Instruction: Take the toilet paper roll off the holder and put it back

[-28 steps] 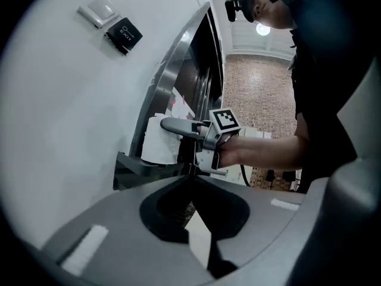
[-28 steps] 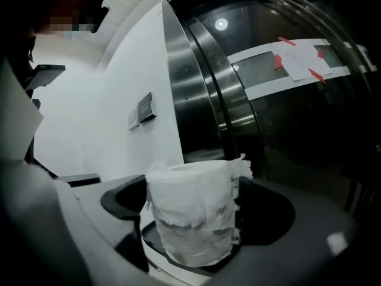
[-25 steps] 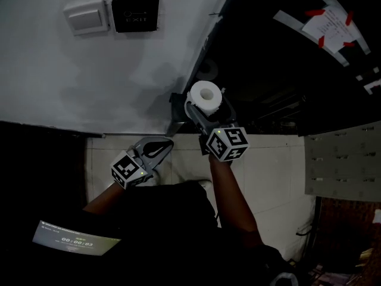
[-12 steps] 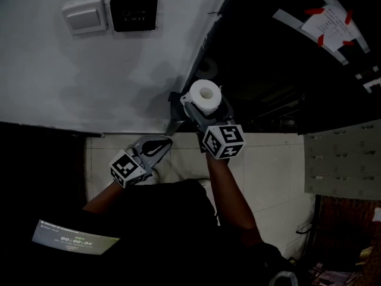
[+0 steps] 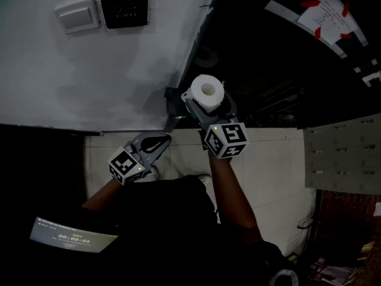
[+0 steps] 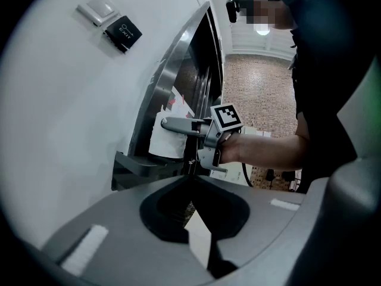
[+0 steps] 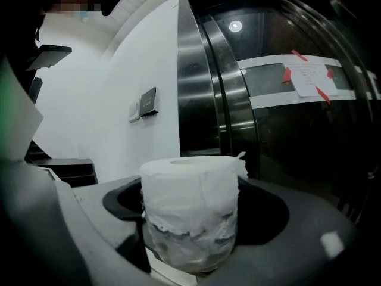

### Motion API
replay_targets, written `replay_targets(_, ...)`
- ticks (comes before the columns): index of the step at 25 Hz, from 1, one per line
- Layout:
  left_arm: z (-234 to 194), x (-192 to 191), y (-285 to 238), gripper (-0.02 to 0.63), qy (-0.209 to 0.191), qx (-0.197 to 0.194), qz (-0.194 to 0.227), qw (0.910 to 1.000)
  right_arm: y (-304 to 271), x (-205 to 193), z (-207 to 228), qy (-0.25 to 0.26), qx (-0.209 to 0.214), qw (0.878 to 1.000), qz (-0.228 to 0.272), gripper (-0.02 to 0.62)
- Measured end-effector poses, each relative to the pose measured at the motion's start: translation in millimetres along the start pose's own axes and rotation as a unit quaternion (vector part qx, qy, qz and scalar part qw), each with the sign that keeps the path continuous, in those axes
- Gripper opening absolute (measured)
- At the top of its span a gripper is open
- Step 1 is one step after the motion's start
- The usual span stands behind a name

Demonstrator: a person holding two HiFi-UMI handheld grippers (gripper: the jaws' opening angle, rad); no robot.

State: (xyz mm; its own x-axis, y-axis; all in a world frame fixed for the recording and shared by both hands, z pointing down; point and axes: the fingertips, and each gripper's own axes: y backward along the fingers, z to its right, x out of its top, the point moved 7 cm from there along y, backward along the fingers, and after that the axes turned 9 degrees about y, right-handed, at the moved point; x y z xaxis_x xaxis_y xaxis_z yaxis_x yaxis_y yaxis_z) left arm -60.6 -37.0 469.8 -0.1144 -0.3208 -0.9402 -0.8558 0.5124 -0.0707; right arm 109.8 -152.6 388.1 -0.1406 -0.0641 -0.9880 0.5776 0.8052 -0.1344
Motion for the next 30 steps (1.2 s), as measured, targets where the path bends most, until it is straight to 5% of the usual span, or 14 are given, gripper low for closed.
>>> replay_targets(23, 11, -5, -5, 0.003, 0.002, -0.009, -0.007, 0.9999, 54, -35, 114, -0.032, -0.117, 0.993, -0.004, 0.443)
replay_targets(27, 14, -8, -5, 0.003, 0.002, -0.003, -0.01, 0.9999, 56, -49, 120, -0.09, -0.109, 0.99, 0.029, 0.443)
replay_targets(30, 9, -6, 0, 0.003, 0.002, 0.001, -0.012, 0.9999, 51, -68, 124, -0.173, -0.119, 0.976, 0.054, 0.445)
